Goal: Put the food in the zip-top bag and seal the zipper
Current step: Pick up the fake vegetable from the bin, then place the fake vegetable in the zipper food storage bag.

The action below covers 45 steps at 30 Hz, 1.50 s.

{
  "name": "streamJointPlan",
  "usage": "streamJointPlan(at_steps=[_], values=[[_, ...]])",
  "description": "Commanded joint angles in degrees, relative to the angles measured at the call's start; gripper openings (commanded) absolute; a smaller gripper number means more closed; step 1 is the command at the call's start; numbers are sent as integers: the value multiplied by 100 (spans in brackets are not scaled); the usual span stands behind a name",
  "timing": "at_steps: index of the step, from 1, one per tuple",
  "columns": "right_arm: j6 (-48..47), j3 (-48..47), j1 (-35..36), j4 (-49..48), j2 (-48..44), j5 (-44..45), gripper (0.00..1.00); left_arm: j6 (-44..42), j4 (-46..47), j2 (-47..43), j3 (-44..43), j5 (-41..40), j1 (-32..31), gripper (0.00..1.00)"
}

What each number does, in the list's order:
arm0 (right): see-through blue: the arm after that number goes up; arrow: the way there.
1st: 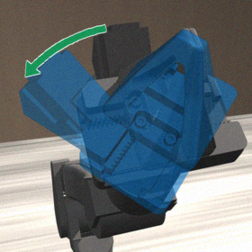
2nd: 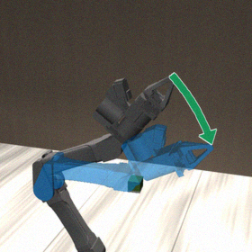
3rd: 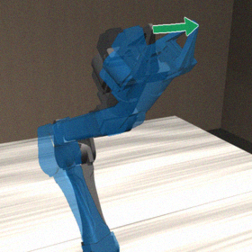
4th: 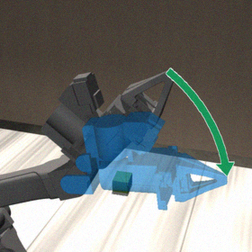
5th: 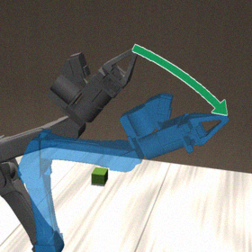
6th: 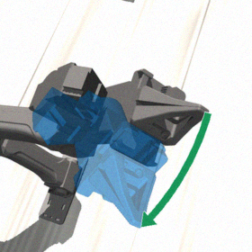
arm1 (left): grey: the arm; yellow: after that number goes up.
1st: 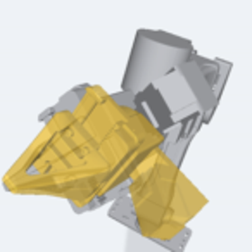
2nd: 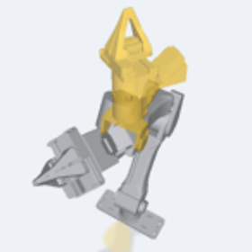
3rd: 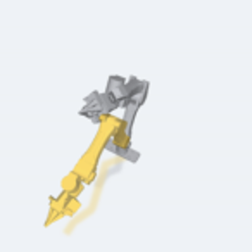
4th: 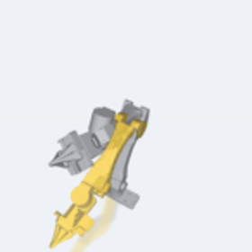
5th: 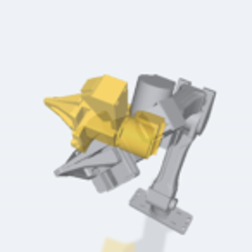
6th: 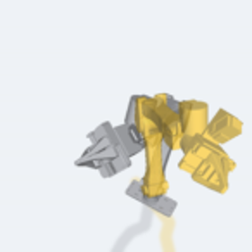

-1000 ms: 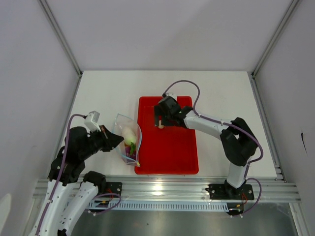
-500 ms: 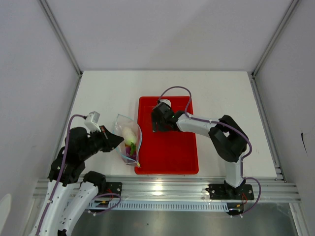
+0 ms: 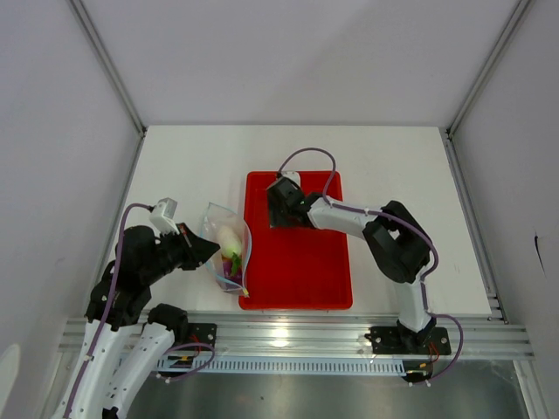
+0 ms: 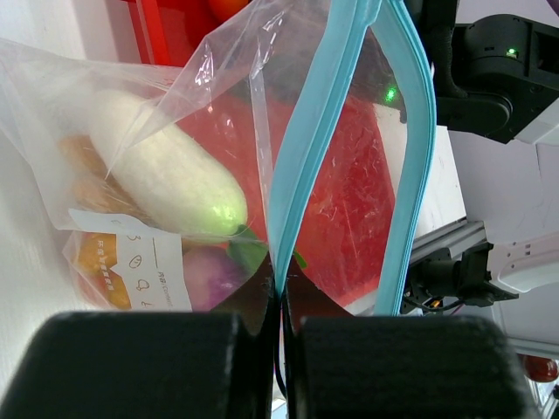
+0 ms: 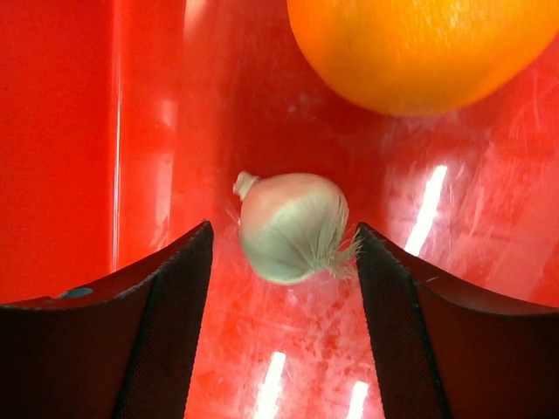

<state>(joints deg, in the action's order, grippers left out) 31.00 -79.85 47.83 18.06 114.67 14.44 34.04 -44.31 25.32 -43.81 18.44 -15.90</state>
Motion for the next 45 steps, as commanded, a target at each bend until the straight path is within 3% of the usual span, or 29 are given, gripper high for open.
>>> streamJointPlan(at_steps=[1,2,4,5,10,16,23,31,38,45], values=[[-130,-302,-11,-93,196,253,65,-12,28,-36,-4,72,-10,1],[-130,-311,-11,-101,205,261,63,-12,28,-27,-5,72,-10,0],[-147,-320,-20,-128,231,261,47,-20,19,-36,-5,55,-10,1],[-147,-320,-28,-110,240,279,32,-20,11,-36,4,46,-10,1],[-130,-320,-37,-40,126,349,17,-20,11,-36,-4,46,-10,1],[-156,-5,77,136,-646,551,16,-47,-25,-45,-31,20,-10,1],[-305,549,410,452,-2210,534,17,-64,10,-10,-5,20,-10,0],[-745,998,1560,522,-4266,850,18,-73,55,69,-31,46,-10,1],[-1070,1112,2369,251,-4875,395,19,-38,81,69,-5,81,-10,0],[-1352,894,2810,-268,-4420,-37,20,50,37,-36,4,81,-10,1]])
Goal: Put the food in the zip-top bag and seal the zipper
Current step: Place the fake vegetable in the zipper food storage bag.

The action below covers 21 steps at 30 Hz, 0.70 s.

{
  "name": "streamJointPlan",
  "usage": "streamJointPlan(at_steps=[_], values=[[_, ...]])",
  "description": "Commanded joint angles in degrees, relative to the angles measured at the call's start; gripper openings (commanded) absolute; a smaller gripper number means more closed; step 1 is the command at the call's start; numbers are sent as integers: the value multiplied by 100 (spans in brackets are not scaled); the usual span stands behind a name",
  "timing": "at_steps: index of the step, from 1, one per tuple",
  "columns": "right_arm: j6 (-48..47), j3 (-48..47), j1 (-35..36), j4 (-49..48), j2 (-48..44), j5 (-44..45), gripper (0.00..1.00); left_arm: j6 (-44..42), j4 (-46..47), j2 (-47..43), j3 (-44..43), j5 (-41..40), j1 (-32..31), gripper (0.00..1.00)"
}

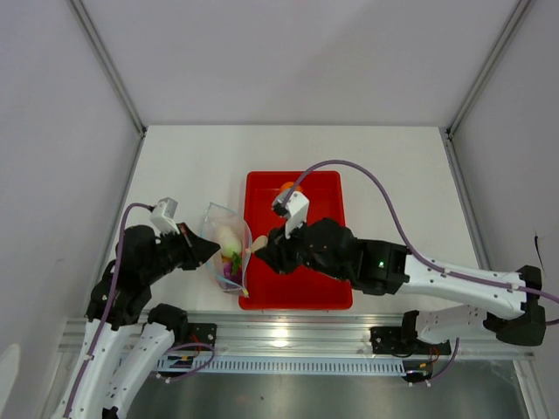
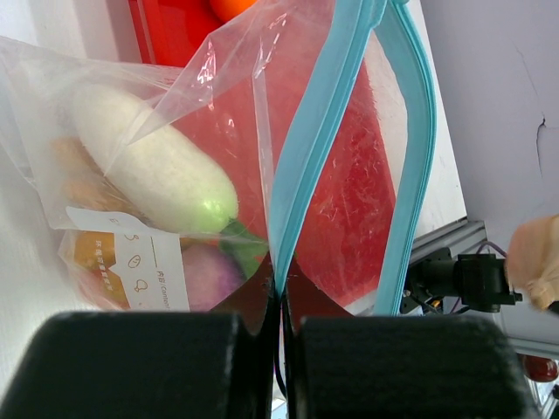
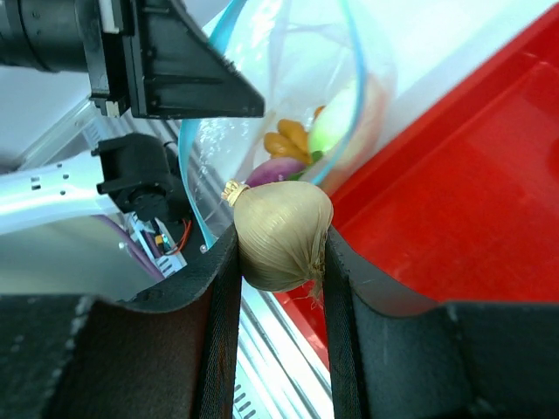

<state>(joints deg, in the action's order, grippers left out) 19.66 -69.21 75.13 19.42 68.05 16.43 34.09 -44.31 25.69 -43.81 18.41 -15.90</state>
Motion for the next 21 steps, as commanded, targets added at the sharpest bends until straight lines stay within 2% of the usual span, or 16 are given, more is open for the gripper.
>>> streamJointPlan(at_steps=[1,9,13,18,20,21], values=[[-243,-233,80,-421,348,-306,20,46,28,-82,4,75,-10,1],[-208,-1461,63,-35,1727,-333,21,81,-77,-205,57,31,-10,1],[-156,-1805,2,-61,2079,-316,23,98,-121,-231,74,22,-10,0],[205,-2377,-315,404,2476,-254,27,72,-130,-214,40,22,-10,1],[135,-2466,-394,413,2599,-315,43,72,-113,-196,31,13,-10,1],[100,-2492,-412,431,2625,-324,54,72,-112,-188,31,22,-10,1]])
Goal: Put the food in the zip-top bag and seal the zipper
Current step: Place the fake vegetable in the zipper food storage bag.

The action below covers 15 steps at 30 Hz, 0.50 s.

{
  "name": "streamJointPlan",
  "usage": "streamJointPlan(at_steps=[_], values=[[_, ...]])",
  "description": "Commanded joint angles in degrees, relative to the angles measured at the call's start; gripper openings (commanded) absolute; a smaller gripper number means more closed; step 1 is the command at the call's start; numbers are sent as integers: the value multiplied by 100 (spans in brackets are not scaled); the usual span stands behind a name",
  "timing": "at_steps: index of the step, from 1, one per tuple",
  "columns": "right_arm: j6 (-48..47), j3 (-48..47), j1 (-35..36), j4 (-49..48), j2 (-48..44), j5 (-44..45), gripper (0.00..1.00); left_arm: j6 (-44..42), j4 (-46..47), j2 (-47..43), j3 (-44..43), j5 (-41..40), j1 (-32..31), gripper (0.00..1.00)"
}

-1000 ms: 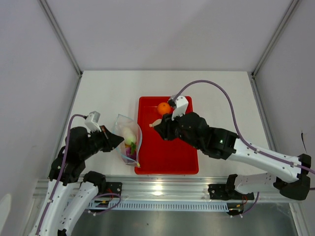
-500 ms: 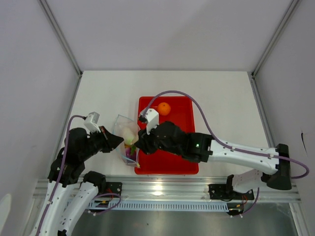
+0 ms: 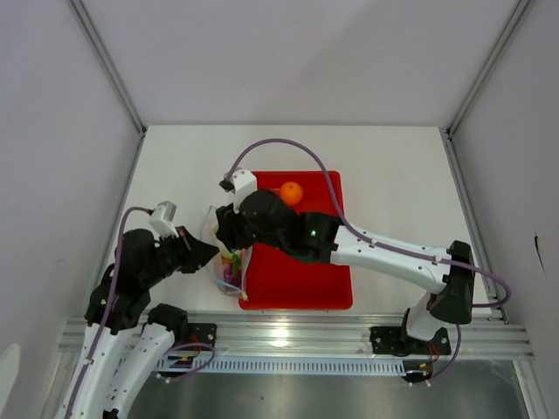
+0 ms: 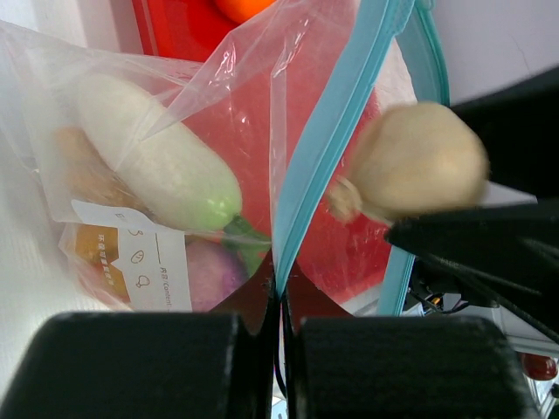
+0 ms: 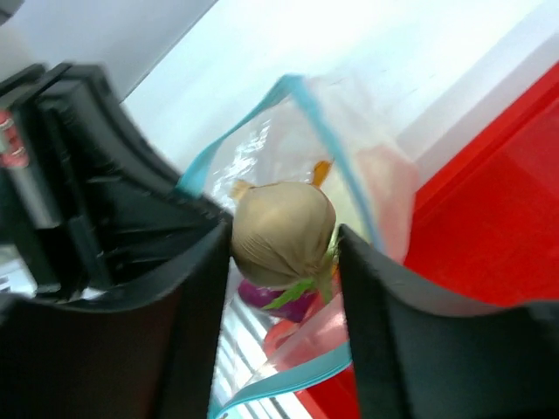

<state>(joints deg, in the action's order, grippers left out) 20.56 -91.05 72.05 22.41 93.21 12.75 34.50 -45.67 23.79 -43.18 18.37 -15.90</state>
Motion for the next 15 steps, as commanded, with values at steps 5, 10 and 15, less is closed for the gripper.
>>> streamJointPlan(at_steps=[5,10,15], values=[[-139,-554,-200,272,320,87,73,4,49,64,-50,61,-10,0],[-262,-678,-200,237,277,148,81,-5,76,91,-68,53,-10,0],[-324,-590,-192,184,-170,192,81,-31,58,117,-103,52,-10,0]])
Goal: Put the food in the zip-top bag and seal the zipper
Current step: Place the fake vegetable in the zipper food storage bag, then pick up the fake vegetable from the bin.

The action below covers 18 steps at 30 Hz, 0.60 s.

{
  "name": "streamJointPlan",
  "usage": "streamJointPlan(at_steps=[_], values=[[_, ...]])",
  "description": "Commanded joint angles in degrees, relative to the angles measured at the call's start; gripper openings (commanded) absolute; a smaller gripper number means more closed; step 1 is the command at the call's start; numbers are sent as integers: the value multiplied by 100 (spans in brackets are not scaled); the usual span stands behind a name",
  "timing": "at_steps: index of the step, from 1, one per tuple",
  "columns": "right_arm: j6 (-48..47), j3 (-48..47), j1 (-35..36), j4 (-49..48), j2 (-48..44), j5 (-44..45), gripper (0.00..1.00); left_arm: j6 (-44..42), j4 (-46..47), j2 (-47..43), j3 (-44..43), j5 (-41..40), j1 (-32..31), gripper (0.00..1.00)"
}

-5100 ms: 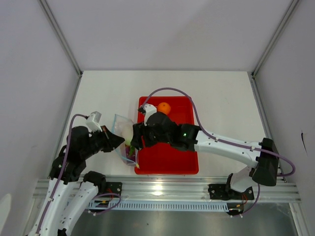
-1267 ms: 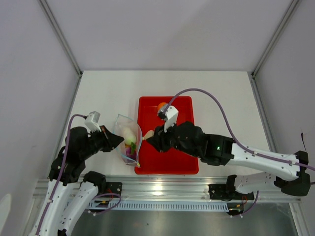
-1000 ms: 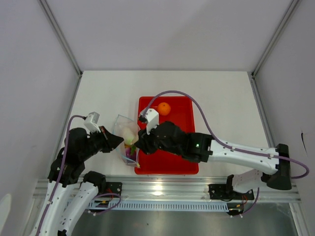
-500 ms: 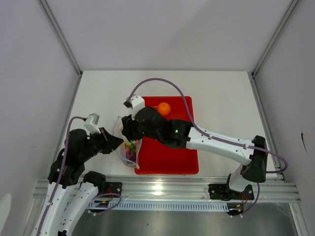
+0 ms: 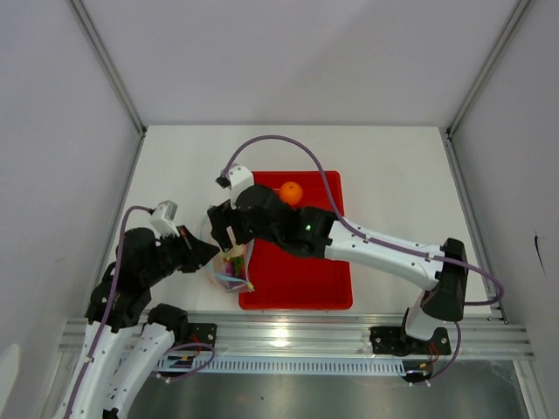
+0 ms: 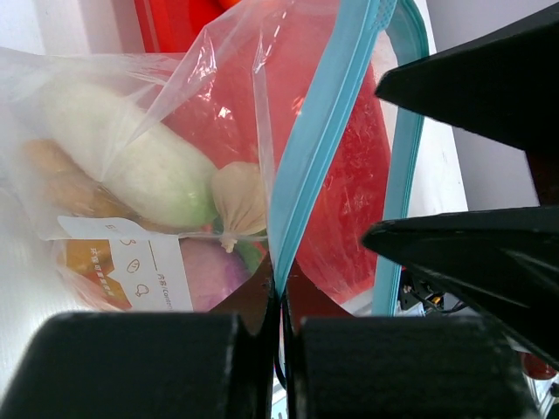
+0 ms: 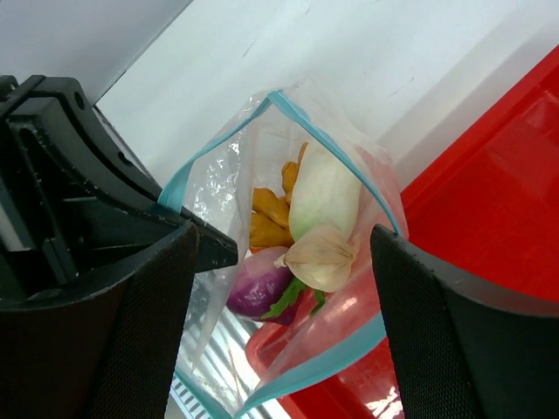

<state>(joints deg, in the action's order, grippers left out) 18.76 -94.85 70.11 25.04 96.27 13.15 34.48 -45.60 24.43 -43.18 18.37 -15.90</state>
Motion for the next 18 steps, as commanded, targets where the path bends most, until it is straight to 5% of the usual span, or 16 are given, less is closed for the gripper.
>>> streamJointPlan(at_steps=[1,9,18], values=[[-171,-183,3,-87,-582,257,81,-29,52,62,-112,44,-10,1],[-338,633,-137,-280,-1883,1207,80,-47,104,115,-182,96,-10,1],[276,1925,-1797,-411,-2306,804,79,-11,96,71,-217,88,-10,1]])
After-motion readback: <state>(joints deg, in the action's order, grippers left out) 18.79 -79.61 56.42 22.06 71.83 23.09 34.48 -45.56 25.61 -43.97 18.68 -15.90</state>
